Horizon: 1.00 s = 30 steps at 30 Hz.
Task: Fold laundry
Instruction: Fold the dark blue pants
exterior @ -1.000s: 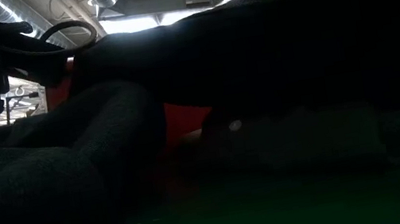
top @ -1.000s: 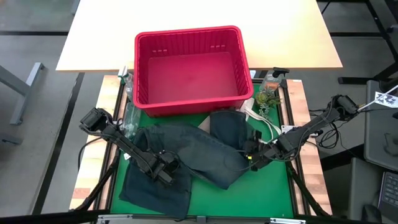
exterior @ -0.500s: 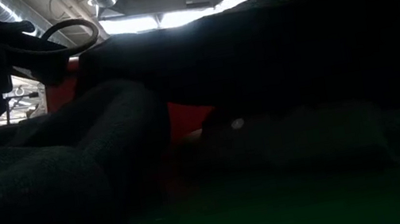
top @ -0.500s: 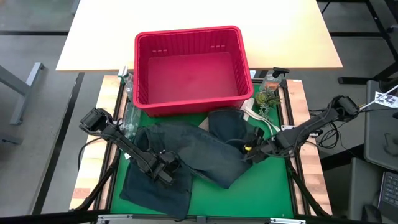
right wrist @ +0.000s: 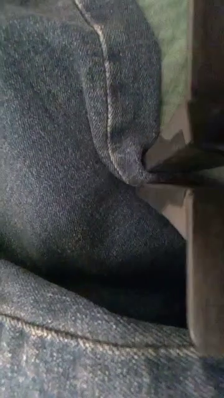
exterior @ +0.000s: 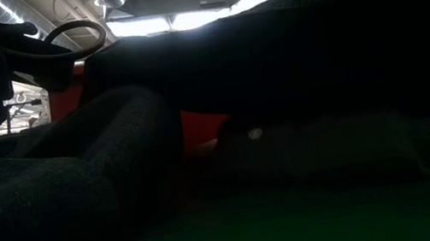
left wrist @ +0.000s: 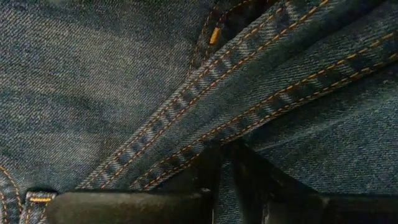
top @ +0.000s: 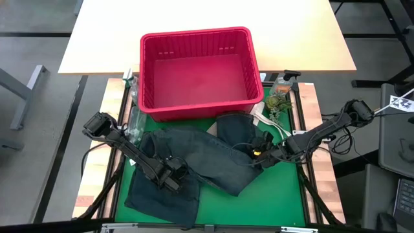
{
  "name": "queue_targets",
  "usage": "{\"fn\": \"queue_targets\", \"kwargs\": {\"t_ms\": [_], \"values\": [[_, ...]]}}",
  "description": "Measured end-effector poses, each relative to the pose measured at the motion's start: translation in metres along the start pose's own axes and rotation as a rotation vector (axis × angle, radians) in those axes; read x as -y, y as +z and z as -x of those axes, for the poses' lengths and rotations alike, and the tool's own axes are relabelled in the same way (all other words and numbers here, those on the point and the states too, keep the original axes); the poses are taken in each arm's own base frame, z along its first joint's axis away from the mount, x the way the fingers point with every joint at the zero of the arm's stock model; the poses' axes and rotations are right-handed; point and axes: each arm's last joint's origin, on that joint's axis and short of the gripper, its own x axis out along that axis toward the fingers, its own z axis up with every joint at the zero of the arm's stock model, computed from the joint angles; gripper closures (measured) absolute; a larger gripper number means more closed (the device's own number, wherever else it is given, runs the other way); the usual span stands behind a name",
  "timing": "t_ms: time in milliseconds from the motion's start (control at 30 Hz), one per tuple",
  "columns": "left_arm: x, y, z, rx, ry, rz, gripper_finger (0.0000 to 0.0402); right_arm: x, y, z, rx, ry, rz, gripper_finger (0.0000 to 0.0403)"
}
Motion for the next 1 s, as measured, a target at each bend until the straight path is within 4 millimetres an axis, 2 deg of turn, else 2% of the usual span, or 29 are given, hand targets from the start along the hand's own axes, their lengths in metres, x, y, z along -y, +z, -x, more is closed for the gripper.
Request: {"fn": "queue_targets", "kwargs": {"t_ms": [67, 200, 333, 533, 767, 1000], "values": [[0.0, -0.001, 0.0, 0.002, -0.001, -0.005, 0.0369, 0.0, 0.001, 0.001, 0.0, 0.0, 0.011, 0.0392], [0.002, -0.005, 0.001, 0.009, 0.0, -0.018, 0.0369, -0.006, 0.009, 0.006, 0.005, 0.032, 0.014, 0.0374], [0.004, -0.01, 0.004, 0.016, -0.009, -0.035, 0.0369, -0.014, 0.024, 0.016, 0.016, 0.073, 0.066, 0.039], [0.016, -0.012, 0.018, 0.019, -0.075, -0.078, 0.0369, -0.023, 0.05, 0.036, 0.048, 0.095, 0.124, 0.0386], [0.03, -0.009, 0.035, 0.048, -0.166, -0.122, 0.0369, -0.027, 0.069, 0.055, 0.051, 0.097, 0.171, 0.0395], [0.049, 0.003, 0.044, 0.253, -0.332, -0.067, 0.0369, -0.028, 0.08, 0.07, 0.023, 0.104, 0.193, 0.0397]]}}
